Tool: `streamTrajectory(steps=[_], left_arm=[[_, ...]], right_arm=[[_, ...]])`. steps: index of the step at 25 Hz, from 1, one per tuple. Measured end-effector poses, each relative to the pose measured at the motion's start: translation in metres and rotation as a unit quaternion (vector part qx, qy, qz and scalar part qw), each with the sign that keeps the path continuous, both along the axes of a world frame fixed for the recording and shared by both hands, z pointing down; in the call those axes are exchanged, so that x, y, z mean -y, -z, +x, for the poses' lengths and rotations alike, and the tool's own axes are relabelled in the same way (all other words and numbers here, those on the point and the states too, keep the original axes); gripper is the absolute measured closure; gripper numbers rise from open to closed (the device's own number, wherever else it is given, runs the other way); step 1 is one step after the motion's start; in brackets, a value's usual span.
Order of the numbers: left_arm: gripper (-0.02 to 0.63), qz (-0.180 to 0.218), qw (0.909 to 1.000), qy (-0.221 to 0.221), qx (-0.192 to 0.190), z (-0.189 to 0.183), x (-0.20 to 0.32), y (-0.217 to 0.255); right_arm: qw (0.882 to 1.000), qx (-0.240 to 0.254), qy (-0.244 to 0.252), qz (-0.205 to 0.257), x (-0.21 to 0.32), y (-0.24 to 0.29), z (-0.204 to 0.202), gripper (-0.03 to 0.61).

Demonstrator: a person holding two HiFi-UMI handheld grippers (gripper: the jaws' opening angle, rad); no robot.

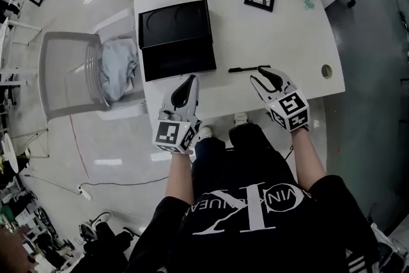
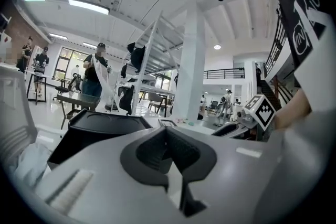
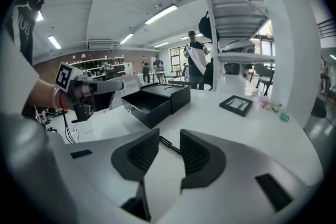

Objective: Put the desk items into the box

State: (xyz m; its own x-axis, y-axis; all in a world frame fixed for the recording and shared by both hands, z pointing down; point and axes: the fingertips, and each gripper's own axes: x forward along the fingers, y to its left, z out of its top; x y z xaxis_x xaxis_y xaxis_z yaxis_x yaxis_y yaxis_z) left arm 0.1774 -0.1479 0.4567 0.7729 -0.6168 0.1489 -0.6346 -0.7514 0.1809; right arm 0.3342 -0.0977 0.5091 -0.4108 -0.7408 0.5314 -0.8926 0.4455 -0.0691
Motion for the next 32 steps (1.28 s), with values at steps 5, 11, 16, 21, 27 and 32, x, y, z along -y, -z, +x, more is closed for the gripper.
streamTrajectory(steps=[5,11,16,21,27,32], left_arm=[[0.603,-0.008,0.9997,0.020,0.012,0.010,0.002,-0.015],[0.603,-0.020,0.9989,0.042,0.011,0.023,0.005,-0.023],[0.603,-0.030,0.9977,0.058,0.018,0.026,0.003,-0.029],[0.603,-0.036,0.9956,0.084,0.020,0.021,0.004,-0.034],[0.603,-0.036,0.9940,0.102,0.019,0.023,0.003,-0.033],[0.603,-0.036,0.9921,0.118,0.024,0.019,0.000,-0.032]], right_arm=[[0.998,-0.023,0.052,-0.015,0.013,-0.016,0.001,0.491],[0.990,-0.075,0.115,-0.029,0.023,-0.033,0.007,0.491],[0.980,-0.105,0.166,-0.041,0.028,-0.045,0.006,0.491],[0.965,-0.130,0.223,-0.055,0.030,-0.059,-0.003,0.491],[0.951,-0.145,0.262,-0.077,0.029,-0.072,-0.006,0.492],[0.933,-0.165,0.304,-0.094,0.025,-0.080,-0.011,0.492]])
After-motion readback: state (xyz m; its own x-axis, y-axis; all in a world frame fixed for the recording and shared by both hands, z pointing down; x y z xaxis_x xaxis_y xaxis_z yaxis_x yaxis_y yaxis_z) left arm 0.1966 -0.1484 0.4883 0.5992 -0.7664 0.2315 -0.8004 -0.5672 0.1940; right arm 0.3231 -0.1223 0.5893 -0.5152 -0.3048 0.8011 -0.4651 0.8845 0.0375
